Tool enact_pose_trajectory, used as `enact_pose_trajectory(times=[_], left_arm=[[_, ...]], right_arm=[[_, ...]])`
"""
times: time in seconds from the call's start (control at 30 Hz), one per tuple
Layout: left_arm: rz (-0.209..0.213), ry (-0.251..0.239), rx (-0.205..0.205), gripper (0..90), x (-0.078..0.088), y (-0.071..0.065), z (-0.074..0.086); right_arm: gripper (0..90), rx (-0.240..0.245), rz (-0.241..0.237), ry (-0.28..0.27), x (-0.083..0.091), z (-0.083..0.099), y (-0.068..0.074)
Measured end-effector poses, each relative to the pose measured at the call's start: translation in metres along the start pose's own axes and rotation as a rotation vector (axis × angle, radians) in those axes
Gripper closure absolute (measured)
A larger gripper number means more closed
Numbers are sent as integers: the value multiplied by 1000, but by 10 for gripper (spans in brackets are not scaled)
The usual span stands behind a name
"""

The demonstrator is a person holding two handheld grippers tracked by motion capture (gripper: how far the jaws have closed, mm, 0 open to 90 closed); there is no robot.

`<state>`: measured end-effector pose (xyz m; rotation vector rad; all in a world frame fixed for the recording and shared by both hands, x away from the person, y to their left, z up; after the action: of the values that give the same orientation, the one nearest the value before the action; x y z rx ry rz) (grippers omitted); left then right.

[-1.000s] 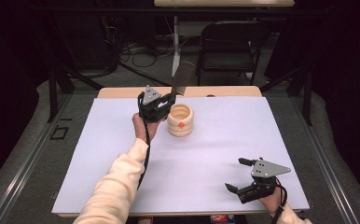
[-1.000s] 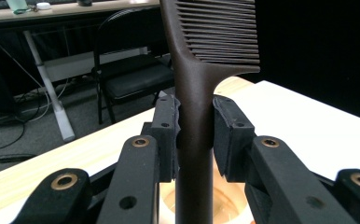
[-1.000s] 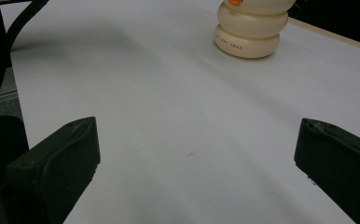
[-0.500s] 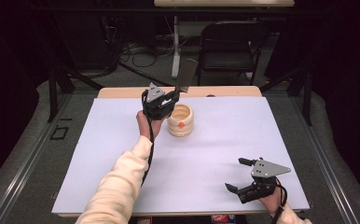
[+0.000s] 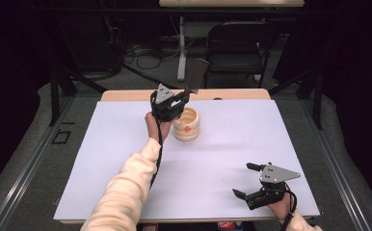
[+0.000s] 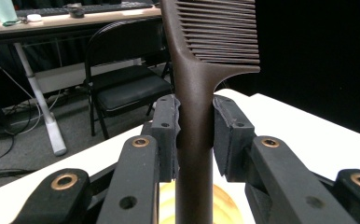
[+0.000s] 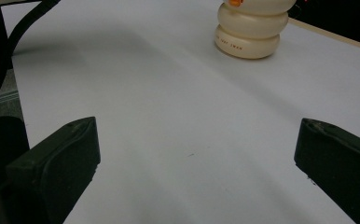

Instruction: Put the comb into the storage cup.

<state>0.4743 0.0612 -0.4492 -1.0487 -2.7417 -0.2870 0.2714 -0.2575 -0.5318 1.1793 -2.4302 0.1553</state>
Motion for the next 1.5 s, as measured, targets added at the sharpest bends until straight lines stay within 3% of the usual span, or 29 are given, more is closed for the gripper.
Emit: enact_pose_trajectory(times=[0.77, 1.5], left_arm=[[-3, -35, 33, 722, -18, -1, 8], [-1, -19, 49, 722, -30, 0, 21]], right_arm=[[0, -1, -1, 1, 0, 0, 0], [0, 4, -1, -1, 1, 0, 0]])
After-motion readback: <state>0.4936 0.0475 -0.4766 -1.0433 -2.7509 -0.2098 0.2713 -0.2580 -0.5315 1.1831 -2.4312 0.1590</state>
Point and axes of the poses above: each handheld gripper's, and its own axes: x roughly backward along the jaws, z roughly out of its underside, y roughly to its left, the point moved 1 cm from there along -x, roughly forward along the jaws, and after that the axes turned 7 degrees about -x, right-handed, at the moved point
